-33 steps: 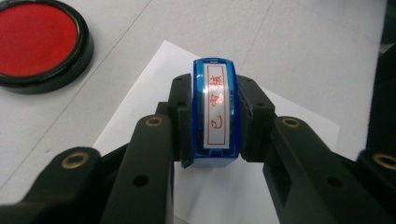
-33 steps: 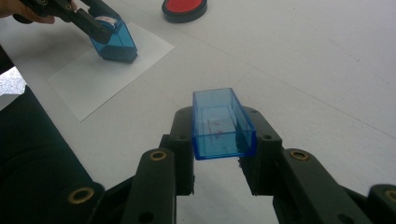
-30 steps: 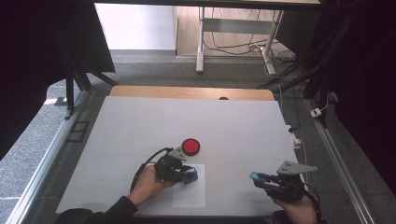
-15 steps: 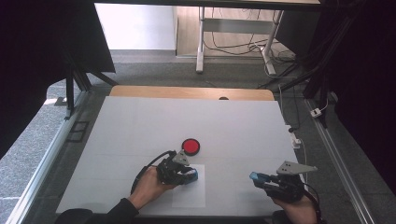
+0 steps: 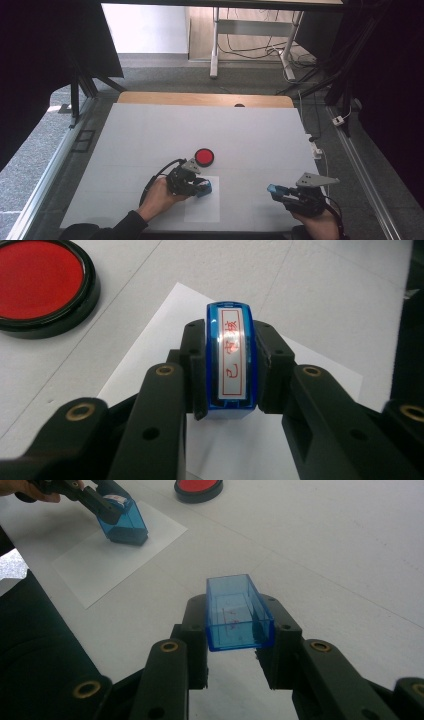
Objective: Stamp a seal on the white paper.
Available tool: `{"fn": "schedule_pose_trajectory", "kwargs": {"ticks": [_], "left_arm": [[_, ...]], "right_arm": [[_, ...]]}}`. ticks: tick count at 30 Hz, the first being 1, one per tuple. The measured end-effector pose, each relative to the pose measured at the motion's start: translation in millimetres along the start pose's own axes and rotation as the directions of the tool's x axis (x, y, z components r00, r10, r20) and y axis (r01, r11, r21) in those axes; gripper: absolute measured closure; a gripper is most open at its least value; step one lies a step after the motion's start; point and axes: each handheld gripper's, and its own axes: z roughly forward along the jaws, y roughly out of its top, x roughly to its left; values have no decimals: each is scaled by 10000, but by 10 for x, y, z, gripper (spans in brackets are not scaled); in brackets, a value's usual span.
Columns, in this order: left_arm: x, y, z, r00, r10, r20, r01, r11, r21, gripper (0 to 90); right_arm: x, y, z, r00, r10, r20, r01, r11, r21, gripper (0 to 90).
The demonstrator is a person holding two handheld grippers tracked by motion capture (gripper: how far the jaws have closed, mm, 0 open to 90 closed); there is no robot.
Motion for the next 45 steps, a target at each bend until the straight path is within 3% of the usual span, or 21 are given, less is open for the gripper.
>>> {"fn": "schedule_pose_trajectory", "kwargs": {"ticks": [4,8,18,22,45], "left_arm": [[-18,-3,3,9999,132,-90,-133,9999,-55,707],[-72,12,2,9972,620,-406,-616,9980,120,706],[-90,43,13,9981,528,-311,-524,9985,125,705],[-124,66,3,9969,717,-334,-711,9973,180,704],[-114,116,-291,9988,493,5,-491,9957,-783,704]], "right_arm": [[2,0,-1,10000,-26,5,26,10000,14,680],[0,1,-1,10000,-18,4,18,10000,8,680],[-1,0,-6,10000,-6,12,6,10000,13,680],[-3,-3,-10,10000,-6,2,6,10000,-19,680],[2,-1,-5,10000,-35,-5,35,10000,-49,680]]}}
